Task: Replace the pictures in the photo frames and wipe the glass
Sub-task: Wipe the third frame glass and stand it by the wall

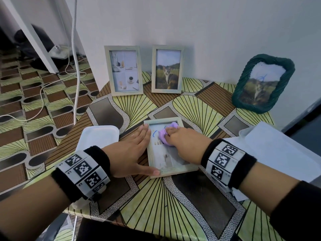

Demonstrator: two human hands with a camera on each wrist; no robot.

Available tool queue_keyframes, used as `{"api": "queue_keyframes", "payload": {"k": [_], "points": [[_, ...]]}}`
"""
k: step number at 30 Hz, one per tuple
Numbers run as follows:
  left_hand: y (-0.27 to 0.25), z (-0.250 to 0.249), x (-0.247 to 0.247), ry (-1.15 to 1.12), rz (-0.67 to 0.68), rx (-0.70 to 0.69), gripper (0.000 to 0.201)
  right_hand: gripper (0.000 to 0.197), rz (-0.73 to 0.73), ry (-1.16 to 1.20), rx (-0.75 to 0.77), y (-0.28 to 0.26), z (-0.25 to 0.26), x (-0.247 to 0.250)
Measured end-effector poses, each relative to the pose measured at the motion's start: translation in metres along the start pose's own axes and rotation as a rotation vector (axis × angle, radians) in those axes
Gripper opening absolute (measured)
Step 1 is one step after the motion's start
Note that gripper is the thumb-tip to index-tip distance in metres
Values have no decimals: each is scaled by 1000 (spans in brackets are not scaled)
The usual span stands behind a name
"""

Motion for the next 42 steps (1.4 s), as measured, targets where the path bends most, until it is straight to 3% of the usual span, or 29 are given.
{"api": "queue_keyframes", "payload": {"k": [3, 8, 14, 27, 30, 39, 42], "points": [[1, 2, 1, -18, 1, -1, 129, 32, 2, 113, -71, 11, -4, 5], [2, 0, 1, -5, -18, -21, 128, 39, 10, 178, -95, 25, 2, 11], [3, 2, 0, 16, -35, -18, 127, 19, -16, 248, -38, 21, 16, 9], [-2, 0, -2, 121, -61, -59, 128, 71, 65, 423, 152, -53, 37, 2], [-3, -2, -3, 117, -56, -65, 129, 77, 83, 359, 167, -61, 38, 2], [-4, -5, -4, 83, -45, -68, 129, 40, 77, 55, 158, -61, 24, 12], [-3, -6, -5, 68, -35, -68, 128, 42, 68, -22, 107, -53, 15, 11]]}}
Point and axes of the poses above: each hand's wrist, its own y-axis towards the middle knuckle, its own x-axis out of the back of the hand, z = x × y, the point moved 8 cm from there along y, towards the middle knuckle, and after that the axes turned 13 degrees about -z, right-handed, at the moved point
